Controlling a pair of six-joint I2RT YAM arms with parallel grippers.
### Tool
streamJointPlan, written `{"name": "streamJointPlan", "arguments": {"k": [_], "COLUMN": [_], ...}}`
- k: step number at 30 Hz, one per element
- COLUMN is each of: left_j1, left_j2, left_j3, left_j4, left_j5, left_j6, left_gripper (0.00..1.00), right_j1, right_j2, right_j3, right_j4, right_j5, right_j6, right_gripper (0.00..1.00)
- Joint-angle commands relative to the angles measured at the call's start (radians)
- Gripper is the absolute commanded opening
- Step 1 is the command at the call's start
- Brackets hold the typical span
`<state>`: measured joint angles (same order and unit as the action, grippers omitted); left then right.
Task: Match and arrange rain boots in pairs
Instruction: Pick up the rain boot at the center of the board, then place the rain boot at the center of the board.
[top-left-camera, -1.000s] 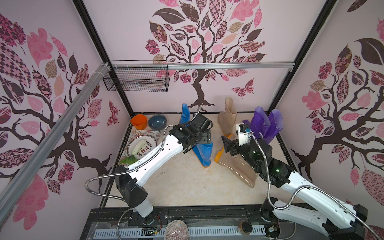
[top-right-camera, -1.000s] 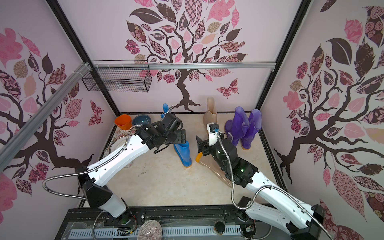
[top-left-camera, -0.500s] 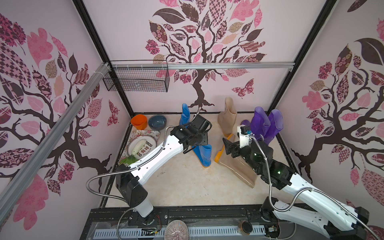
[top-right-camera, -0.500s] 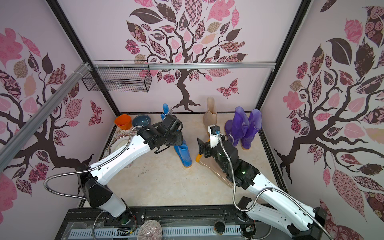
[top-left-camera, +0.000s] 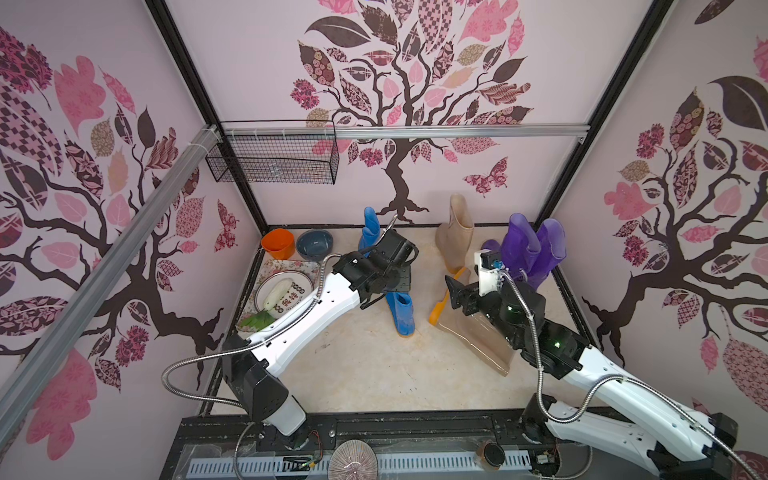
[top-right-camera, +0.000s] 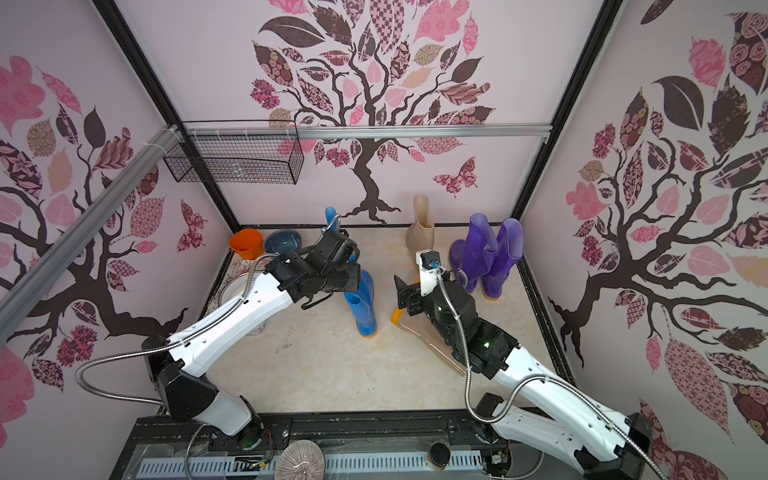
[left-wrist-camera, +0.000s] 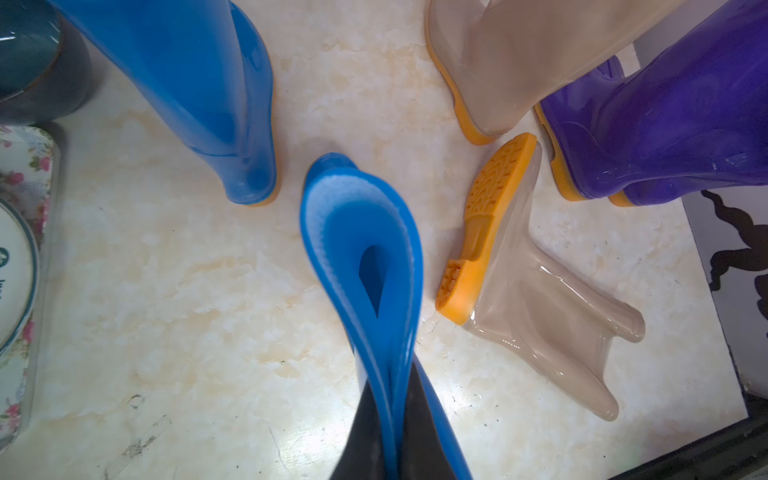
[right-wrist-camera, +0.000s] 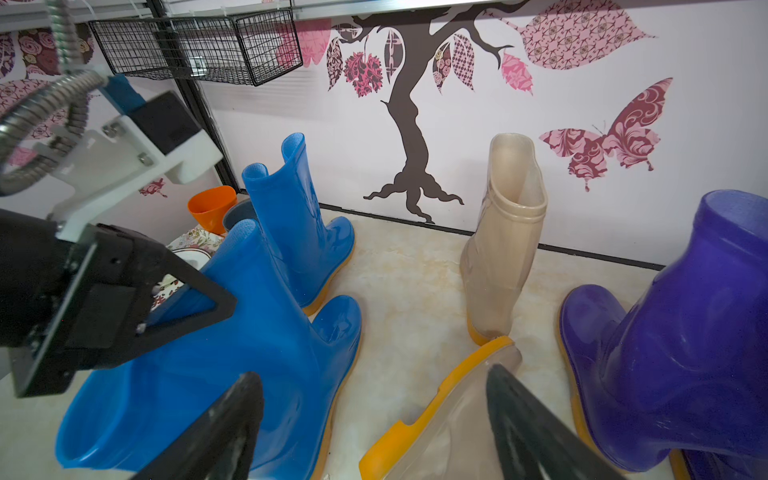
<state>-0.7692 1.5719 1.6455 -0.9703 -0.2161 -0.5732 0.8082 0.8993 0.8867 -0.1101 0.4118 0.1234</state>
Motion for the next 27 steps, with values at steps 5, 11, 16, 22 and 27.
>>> {"name": "streamJointPlan", "arguments": {"k": [5,11,16,22,27], "left_j1": [0.007,0.095,0.139,0.143,0.148], "left_j2": [-0.145,-0.204,-0.233,-0.236,-0.272], "left_j3": [-0.018,-0.011,0.006,0.038,0.032], "left_j4": [0.032,-0.025,-0.084,-0.194,-0.24], "left_j5": [-0.111,-0.04,0.045,0.069,0.018], "left_j6": [0.078,0.139,0.215,0.245,0.262], "left_gripper": [0.0,0.0,0.0,0.0,0.0], "right_j1": [0.0,-0.001,-0.001,-0.001,-0.001], "right_j2": [0.053,0.1,0.113,0.131,0.148], "right_j3": [0.05,0.083,0.086,0.087,0.09], "right_j4": [-0.004,-0.019,-0.011,-0.012,-0.014], "right_j5": [-0.011,-0.064,-0.087,-0.097,-0.106], "right_j6": [0.023,0.057,0.074,0.077,0.088], "right_gripper": [0.86,0.86,0.86,0.87,0.87]}}
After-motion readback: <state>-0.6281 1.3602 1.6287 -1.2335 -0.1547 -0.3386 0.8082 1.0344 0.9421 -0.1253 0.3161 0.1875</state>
